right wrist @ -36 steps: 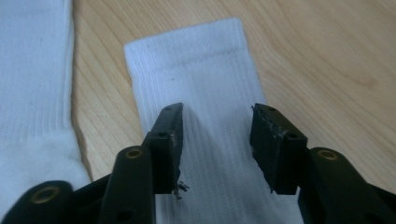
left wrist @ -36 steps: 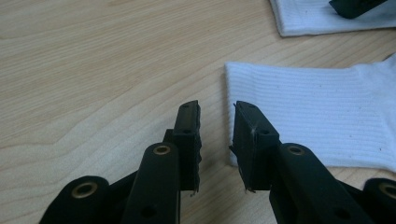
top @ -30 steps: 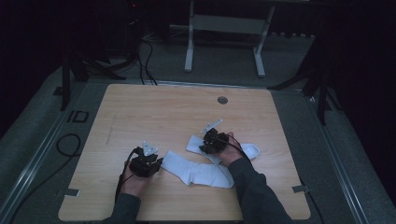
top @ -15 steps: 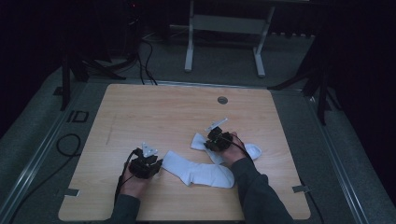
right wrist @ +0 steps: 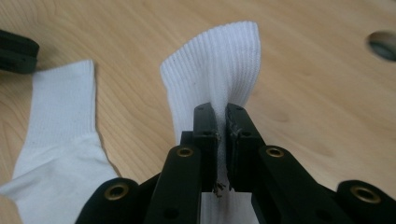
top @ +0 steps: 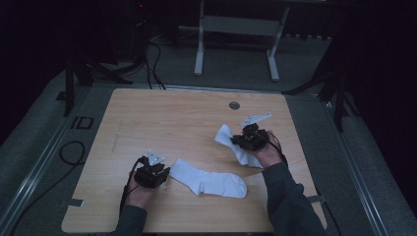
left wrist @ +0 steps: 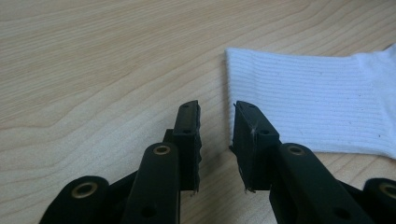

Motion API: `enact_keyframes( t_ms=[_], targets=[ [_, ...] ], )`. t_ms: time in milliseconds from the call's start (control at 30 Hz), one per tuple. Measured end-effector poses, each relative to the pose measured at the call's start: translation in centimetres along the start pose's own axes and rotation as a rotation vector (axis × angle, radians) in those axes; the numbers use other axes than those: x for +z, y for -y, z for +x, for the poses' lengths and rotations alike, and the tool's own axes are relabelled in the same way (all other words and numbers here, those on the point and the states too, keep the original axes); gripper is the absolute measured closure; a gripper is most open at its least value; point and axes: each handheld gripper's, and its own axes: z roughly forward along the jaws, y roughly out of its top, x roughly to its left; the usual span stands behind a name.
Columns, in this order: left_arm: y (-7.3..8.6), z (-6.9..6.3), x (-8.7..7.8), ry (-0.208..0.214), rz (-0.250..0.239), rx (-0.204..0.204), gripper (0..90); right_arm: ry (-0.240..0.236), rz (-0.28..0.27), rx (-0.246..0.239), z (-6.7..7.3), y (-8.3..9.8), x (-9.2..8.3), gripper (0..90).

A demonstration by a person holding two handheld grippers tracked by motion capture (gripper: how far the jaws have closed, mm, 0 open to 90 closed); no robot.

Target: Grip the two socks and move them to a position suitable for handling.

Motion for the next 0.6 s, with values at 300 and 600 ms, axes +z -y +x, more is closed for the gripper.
enact_keyframes(
  t_ms=[300, 600],
  targets=[
    [0.1, 0.1, 0.0, -0.007, -0.002, -0.005, 71.0, 0.014, -0.105, 0.011, -0.9, -0.9, -4.9, 83.9],
    [0.1, 0.1, 0.0, -0.008, 0.003, -0.003, 71.0, -0.010, -0.191, -0.007, -0.1, -1.7, -8.3, 83.9]
  ],
)
